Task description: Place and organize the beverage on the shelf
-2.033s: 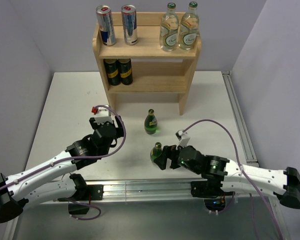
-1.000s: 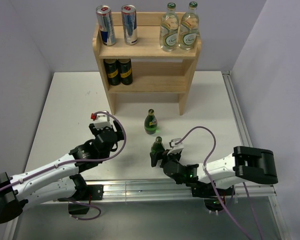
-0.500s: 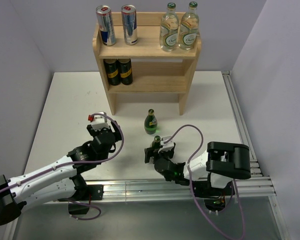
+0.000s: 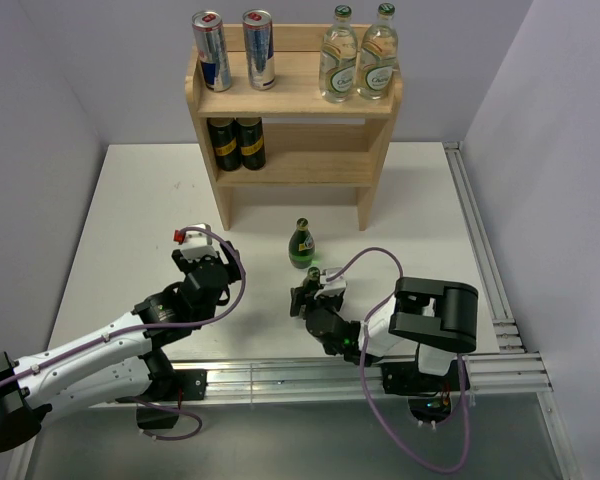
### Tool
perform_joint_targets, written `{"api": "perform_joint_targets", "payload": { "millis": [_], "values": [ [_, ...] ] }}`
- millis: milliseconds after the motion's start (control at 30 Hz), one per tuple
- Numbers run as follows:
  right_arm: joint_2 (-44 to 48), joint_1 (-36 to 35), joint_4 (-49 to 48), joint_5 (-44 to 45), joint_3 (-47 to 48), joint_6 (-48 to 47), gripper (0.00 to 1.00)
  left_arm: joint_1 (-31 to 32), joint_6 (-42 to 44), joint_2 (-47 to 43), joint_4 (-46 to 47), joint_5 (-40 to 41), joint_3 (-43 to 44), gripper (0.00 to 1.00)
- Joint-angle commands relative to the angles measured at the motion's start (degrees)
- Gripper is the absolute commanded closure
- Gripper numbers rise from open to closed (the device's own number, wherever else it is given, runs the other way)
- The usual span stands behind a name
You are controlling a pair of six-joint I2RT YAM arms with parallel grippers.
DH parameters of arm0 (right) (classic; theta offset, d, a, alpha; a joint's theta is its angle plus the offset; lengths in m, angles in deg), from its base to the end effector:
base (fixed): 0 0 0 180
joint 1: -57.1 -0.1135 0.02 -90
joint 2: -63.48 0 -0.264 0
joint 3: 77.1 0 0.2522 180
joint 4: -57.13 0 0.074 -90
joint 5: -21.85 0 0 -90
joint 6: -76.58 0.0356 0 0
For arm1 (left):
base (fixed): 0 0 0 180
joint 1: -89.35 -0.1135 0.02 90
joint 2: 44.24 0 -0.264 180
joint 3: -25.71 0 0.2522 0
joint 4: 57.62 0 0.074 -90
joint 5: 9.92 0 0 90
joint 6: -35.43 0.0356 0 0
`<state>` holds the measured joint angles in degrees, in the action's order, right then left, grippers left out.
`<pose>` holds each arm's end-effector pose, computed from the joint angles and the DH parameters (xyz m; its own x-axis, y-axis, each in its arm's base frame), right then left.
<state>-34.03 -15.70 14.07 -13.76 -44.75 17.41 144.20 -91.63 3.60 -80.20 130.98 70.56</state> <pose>0.1010 0.2286 0.1107 -0.2664 0.1484 -0.9524 -0.2293 0.9499 0.2122 0.1272 -0.1326 0.2544 -0.2662 -0.2821 -0.9217 -0.0599 0.9592 -0.2763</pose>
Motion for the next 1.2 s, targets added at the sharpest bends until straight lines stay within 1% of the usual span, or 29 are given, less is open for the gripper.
{"api": "perform_joint_targets", "payload": {
  "millis": [0,33,67,133,167,200,233,267,300,400,433,467,533,567,667,767,800,833,900,1000,1033,1100,1133,1167],
  "values": [
    [-0.75,0.81,-2.07,1.77,0.66,0.46,0.22,0.17,0.50,-0.64,2.31,0.96,-0.68,0.22],
    [-0.49,0.90,-1.98,1.68,0.57,0.55,0.26,0.26,0.50,-0.64,2.49,0.96,-0.77,0.21],
    [-0.22,0.81,-1.63,1.77,0.48,0.55,0.35,0.26,0.58,-0.55,2.67,0.79,-0.86,0.21],
    [0.48,0.90,-0.76,1.51,0.48,0.63,0.46,0.26,0.58,-0.37,2.75,0.70,-0.86,0.22],
    [1.44,0.90,0.21,1.07,0.40,0.72,0.61,0.26,0.67,-0.37,2.93,0.70,-0.86,0.22],
    [2.23,0.90,1.09,1.07,0.40,0.72,0.70,0.26,0.67,-0.11,2.84,0.61,-0.86,0.22],
    [3.11,0.73,2.31,0.98,0.57,1.33,0.78,0.26,0.58,-0.11,2.76,0.70,-0.77,0.22],
    [5.30,0.81,5.46,1.07,0.74,1.77,0.94,0.26,0.67,-0.11,2.84,0.78,-0.86,0.22],
    [6.71,0.73,7.40,1.68,1.09,1.87,1.00,0.26,0.67,-0.02,2.84,0.70,-0.86,0.22],
    [13.91,-0.41,18.38,4.39,3.73,3.27,1.00,0.26,0.58,-0.20,2.75,0.78,-0.86,0.22],
    [17.93,-0.85,21.45,5.45,5.56,3.88,1.00,0.26,0.58,-0.20,2.75,0.79,-0.94,0.22],
    [20.06,-1.90,27.92,6.51,6.62,4.15,1.00,0.26,0.50,-0.28,2.58,0.79,-0.94,0.22],
    [24.37,-2.53,33.15,8.70,9.52,4.50,1.00,0.26,0.32,-0.63,2.32,0.87,-0.86,0.22],
    [28.31,-2.70,38.13,9.15,10.41,4.50,1.00,0.26,0.15,-0.72,2.23,0.79,-0.94,0.22],
    [35.17,-2.88,42.39,10.56,13.75,1.00,1.00,0.26,-0.12,-1.08,1.88,0.79,-0.95,0.21],
    [38.97,-2.88,42.23,11.52,17.79,-5.85,1.00,0.26,0.05,-1.69,1.96,-0.44,-1.21,0.15],
    [39.24,-2.53,42.05,11.61,19.02,-7.43,1.00,0.26,-0.12,-1.87,2.05,-0.62,-1.21,0.11],
    [39.33,-2.27,41.09,11.53,21.55,-11.02,1.00,0.17,-0.38,-1.87,2.05,-0.79,-1.30,0.01],
    [39.07,-1.22,39.25,9.78,24.81,-15.68,1.00,0.26,-0.38,-1.95,2.05,-1.32,-1.21,0.01],
    [37.49,3.17,39.41,3.37,29.90,-16.50,1.00,0.17,-0.73,-1.69,1.61,-0.80,-0.86,0.01],
    [36.18,6.23,39.94,1.70,31.14,-16.50,1.00,0.17,-1.08,-1.78,1.18,-0.71,-0.77,0.01],
    [34.51,9.24,40.47,-2.51,34.82,-16.59,1.00,0.17,-1.09,-2.13,0.82,-0.36,-0.94,0.01],
    [32.93,11.86,40.03,-3.75,35.89,-17.11,1.00,0.17,-1.17,-2.30,0.65,-0.18,-1.03,0.01],
    [31.87,12.93,40.12,-4.72,37.12,-17.47,1.00,0.17,-1.35,-2.83,0.65,-0.18,-1.12,0.01]
  ]
}}
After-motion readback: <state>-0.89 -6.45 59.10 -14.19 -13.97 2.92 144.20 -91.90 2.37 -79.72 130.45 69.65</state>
